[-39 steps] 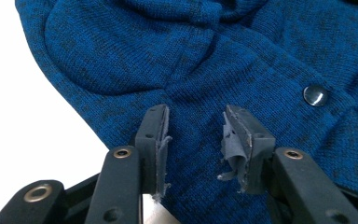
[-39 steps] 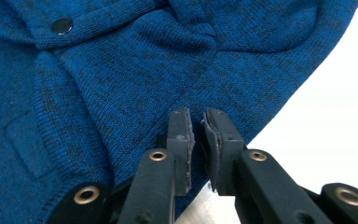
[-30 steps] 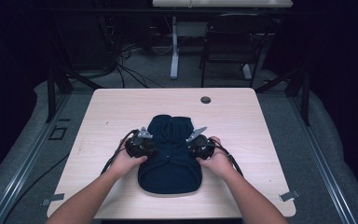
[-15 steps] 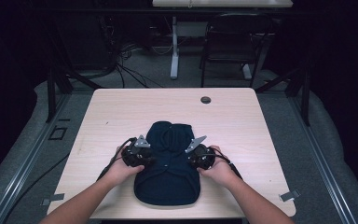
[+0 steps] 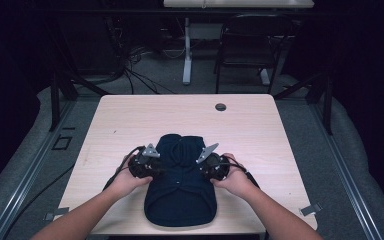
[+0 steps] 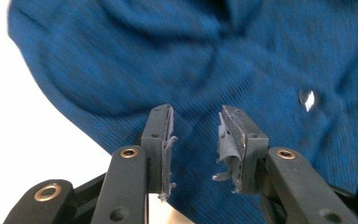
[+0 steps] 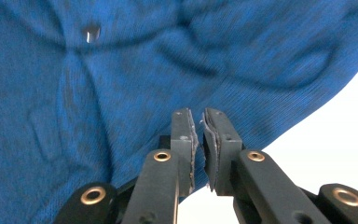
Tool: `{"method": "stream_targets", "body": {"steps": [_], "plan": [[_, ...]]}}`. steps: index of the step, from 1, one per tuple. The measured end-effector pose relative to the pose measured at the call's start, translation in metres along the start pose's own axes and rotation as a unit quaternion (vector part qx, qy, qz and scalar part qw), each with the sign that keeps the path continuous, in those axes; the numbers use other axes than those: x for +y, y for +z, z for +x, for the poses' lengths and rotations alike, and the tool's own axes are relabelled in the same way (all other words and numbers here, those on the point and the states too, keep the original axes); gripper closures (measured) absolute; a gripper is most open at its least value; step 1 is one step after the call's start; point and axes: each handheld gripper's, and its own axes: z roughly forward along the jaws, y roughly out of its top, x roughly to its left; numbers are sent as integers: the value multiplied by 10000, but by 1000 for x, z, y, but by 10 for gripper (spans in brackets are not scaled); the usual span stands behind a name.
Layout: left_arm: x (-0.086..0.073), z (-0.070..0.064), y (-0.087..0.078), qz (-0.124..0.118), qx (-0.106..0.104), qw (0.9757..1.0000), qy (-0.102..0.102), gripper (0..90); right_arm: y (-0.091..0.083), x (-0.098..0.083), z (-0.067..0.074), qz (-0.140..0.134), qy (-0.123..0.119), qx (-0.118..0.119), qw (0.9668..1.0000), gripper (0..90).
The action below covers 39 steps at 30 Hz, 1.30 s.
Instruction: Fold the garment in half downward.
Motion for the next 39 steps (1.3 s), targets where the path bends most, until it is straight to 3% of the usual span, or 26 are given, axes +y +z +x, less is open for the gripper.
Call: {"method": "stream_targets", "body": {"steps": [4,5,7,10,11,13,16,21,28,33,39], "plan": [[16,14,-3,-114,29,9999,71,635,-4,14,-10,-28,-184,-198,9996,800],[27,23,-3,-107,154,9997,171,617,-4,22,-20,16,-240,-320,9992,790],[31,27,-3,-131,237,9995,173,616,-4,26,-25,37,-272,-351,9990,783],[45,39,-3,-177,270,9993,173,616,-2,38,-40,76,-442,-455,9980,767],[52,45,-2,-129,353,9989,266,637,0,46,-49,116,-475,-502,9975,759],[56,48,-1,-114,473,9983,327,645,1,49,-54,151,-487,-538,9972,759],[64,59,6,-45,564,9980,300,676,8,62,-69,227,-529,-698,9959,751],[69,65,17,108,550,9976,398,702,19,70,-77,297,-594,-793,9946,729],[67,73,43,402,762,9958,301,653,52,70,-87,655,-536,-1080,9905,655],[66,73,56,530,1006,9931,302,602,61,70,-92,713,-400,-1044,9912,631],[62,74,61,663,968,9926,324,592,63,65,-95,903,-357,-908,9911,627]]}}
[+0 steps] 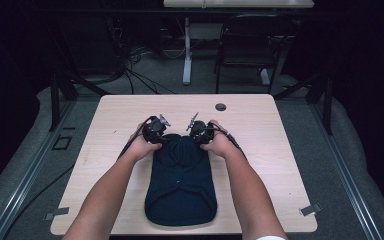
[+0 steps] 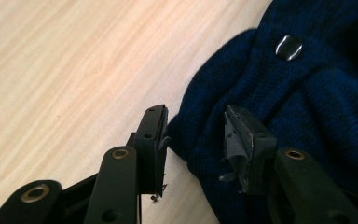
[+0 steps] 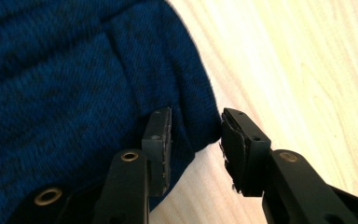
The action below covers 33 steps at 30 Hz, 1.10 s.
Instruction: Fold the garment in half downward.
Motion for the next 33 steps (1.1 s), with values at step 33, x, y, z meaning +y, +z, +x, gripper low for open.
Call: {"method": "stream_targets", "body": {"steps": [33], "plan": [[-2,-3,-11,-110,-118,9998,79,803,-17,-2,-5,-191,86,296,9993,832]]}}
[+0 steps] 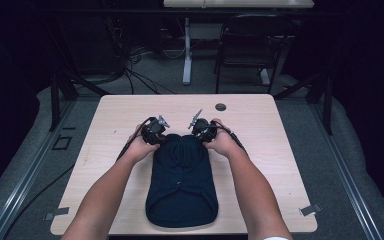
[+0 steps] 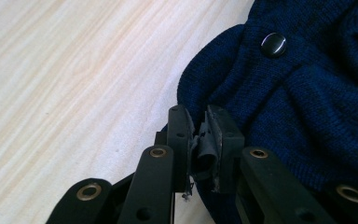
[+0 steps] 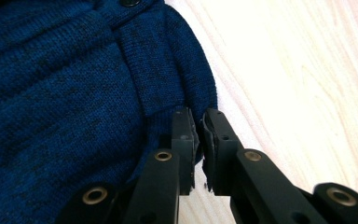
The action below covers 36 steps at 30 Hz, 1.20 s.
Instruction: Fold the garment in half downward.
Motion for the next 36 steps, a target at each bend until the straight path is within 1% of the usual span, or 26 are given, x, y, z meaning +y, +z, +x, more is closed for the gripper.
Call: {"method": "stream_targets", "body": {"steps": [3,4,5,6,7,8,9,10,11,12,15,16,17,21,23,24,25,26,28,30,31,33,34,35,36], "plan": [[2,0,-7,-76,0,10000,45,803,-4,0,1,-42,-44,-47,10000,833],[2,0,-10,-125,21,9999,50,803,-6,0,1,-64,-57,-69,9999,833],[3,1,-17,-173,58,9998,93,803,-11,1,2,-121,-77,-93,9999,835],[3,1,-17,-173,58,9998,93,803,-14,1,2,-151,-84,-92,9998,835],[4,1,-21,-202,78,9997,145,803,-14,1,2,-151,-84,-92,9998,835],[5,1,-25,-253,120,9995,157,803,-20,2,2,-205,-95,-134,9997,836],[6,2,-28,-308,137,9993,153,803,-20,2,2,-205,-95,-134,9997,836],[7,2,-32,-316,153,9992,166,803,-24,3,2,-225,-118,-161,9995,836],[10,3,-39,-363,221,9989,195,803,-32,6,2,-283,-158,-205,9993,837],[10,3,-39,-363,221,9989,195,803,-32,6,2,-283,-158,-205,9993,837],[15,6,-51,-466,306,9982,214,803,-44,12,2,-377,-235,-318,9985,837],[17,7,-55,-519,316,9980,183,803,-48,13,2,-423,-229,-343,9983,837],[19,9,-59,-540,337,9978,193,803,-52,14,1,-460,-235,-383,9979,837],[32,12,-75,-563,515,9967,285,803,-68,21,-2,-573,-265,-560,9964,838],[38,13,-83,-619,605,9957,325,802,-77,25,-4,-588,-323,-655,9956,838],[41,14,-87,-666,642,9952,308,802,-81,27,-5,-625,-345,-706,9949,838],[44,15,-91,-682,681,9947,353,802,-86,29,-6,-635,-363,-775,9943,838],[47,16,-95,-747,717,9941,331,802,-90,31,-8,-648,-382,-814,9938,838],[52,19,-102,-786,767,9933,346,802,-99,34,-11,-727,-395,-920,9923,838],[57,20,-109,-866,877,9917,373,802,-107,38,-14,-771,-416,-1008,9910,838],[60,21,-112,-899,945,9906,419,802,-111,40,-15,-790,-436,-1080,9900,838],[67,22,-120,-953,1133,9877,505,802,-119,44,-18,-865,-436,-1198,9881,838],[70,22,-125,-1027,1276,9849,562,803,-124,47,-19,-940,-431,-1291,9862,838],[73,23,-130,-1128,1381,9824,547,803,-129,49,-20,-1046,-398,-1400,9838,838],[75,24,-135,-1283,1471,9795,503,803,-135,50,-20,-1141,-359,-1528,9810,838]]}}
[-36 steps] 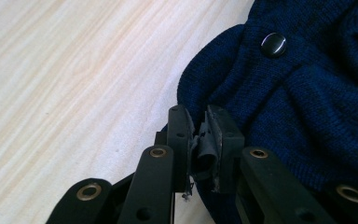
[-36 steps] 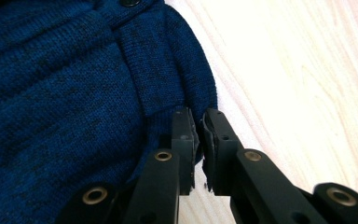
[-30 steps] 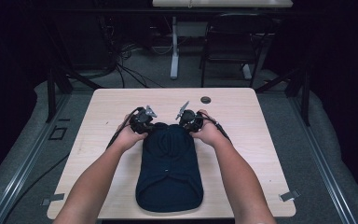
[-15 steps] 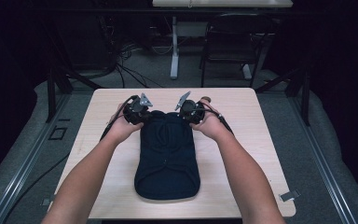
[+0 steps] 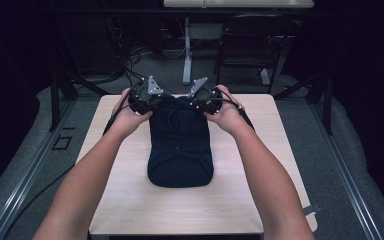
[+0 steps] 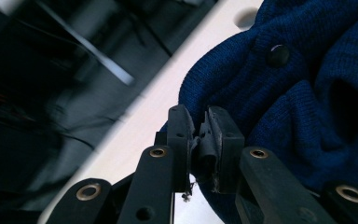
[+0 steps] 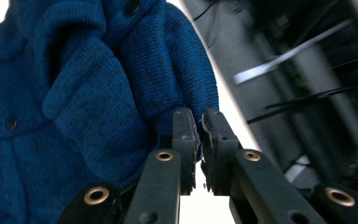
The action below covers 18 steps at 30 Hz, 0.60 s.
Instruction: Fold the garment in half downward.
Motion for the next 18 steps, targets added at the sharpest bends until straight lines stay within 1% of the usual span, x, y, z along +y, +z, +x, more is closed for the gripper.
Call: {"method": "stream_targets", "body": {"steps": [1,2,3,5,6,7,8,9,10,14,16,17,18], "plan": [[1,2,-3,-74,32,10000,-55,803,-4,2,-2,-112,41,-117,9999,838],[1,3,-3,-90,12,9999,-93,802,-6,2,-3,-250,132,-186,9994,837],[-2,1,-1,-92,-1,9999,-79,802,-6,1,-3,-278,131,-214,9993,837],[-9,-10,5,26,-31,10000,34,802,-1,-3,3,-201,75,-196,9996,837],[-14,-16,10,103,-69,9999,121,802,3,-6,8,-115,-2,-199,9997,837],[-17,-20,12,145,-80,9997,178,802,8,-11,13,-22,-89,-161,9998,837],[-23,-26,14,163,-90,9996,188,802,11,-14,16,-4,-101,-126,9999,837],[-25,-28,15,179,-134,9996,183,802,14,-19,21,20,-145,-99,9998,837],[-29,-32,16,185,-149,9995,193,803,15,-22,24,37,-130,-77,9999,837],[-38,-43,18,250,-222,9990,300,802,20,-35,36,25,-165,40,9999,837],[-40,-46,18,256,-290,9988,285,802,21,-40,40,58,-186,97,9998,837],[-41,-48,18,289,-306,9985,344,802,21,-42,42,92,-192,118,9997,837],[-42,-51,18,290,-292,9984,400,802,21,-44,44,63,-179,151,9997,837]]}}
